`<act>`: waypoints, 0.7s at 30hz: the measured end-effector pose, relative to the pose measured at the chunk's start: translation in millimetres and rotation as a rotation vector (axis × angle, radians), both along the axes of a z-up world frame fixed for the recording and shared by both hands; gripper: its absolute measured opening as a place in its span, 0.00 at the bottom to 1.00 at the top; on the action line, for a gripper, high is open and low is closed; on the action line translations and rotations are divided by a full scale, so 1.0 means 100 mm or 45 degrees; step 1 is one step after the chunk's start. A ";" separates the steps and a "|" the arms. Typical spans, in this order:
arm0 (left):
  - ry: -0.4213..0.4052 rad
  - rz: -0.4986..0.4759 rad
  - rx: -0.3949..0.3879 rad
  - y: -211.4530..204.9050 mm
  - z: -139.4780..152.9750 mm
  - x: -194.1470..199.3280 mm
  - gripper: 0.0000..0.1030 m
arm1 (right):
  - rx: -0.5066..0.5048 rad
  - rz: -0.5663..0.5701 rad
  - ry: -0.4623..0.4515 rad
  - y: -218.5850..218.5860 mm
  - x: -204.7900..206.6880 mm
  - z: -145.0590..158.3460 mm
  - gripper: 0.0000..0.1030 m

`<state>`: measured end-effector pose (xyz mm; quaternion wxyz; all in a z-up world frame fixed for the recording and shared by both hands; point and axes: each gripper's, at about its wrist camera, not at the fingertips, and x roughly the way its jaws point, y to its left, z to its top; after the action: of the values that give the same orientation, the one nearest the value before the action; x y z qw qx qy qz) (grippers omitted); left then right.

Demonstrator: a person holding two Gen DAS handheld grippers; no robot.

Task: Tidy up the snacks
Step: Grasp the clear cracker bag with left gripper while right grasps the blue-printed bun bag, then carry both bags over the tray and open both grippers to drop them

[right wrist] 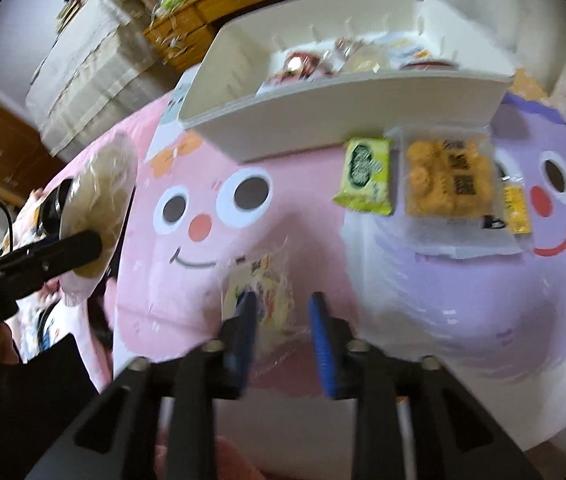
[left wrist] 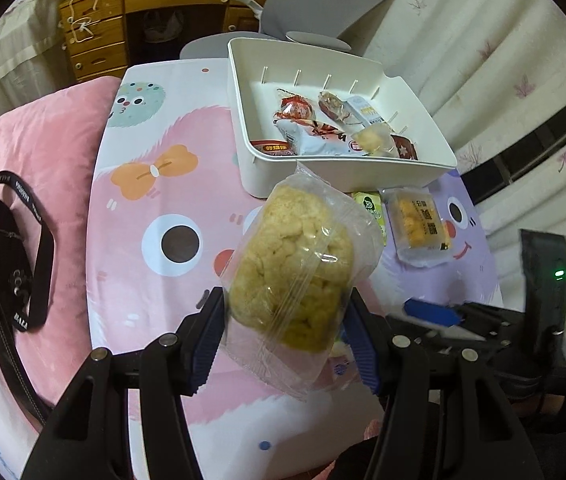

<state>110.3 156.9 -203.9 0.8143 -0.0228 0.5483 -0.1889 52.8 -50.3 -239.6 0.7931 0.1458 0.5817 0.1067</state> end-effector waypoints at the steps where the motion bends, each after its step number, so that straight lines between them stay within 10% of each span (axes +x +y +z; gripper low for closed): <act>1: -0.006 0.017 0.003 -0.02 0.01 -0.02 0.55 | 0.009 0.032 0.026 0.02 0.02 -0.05 0.46; 21: -0.060 0.409 0.076 0.06 0.09 -0.12 0.55 | 0.033 0.477 0.199 0.52 0.41 -0.52 0.39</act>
<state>98.6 162.5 -194.7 0.8471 -0.0815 0.5237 -0.0404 94.0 1.8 -292.0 0.7098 0.0530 0.6571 0.2481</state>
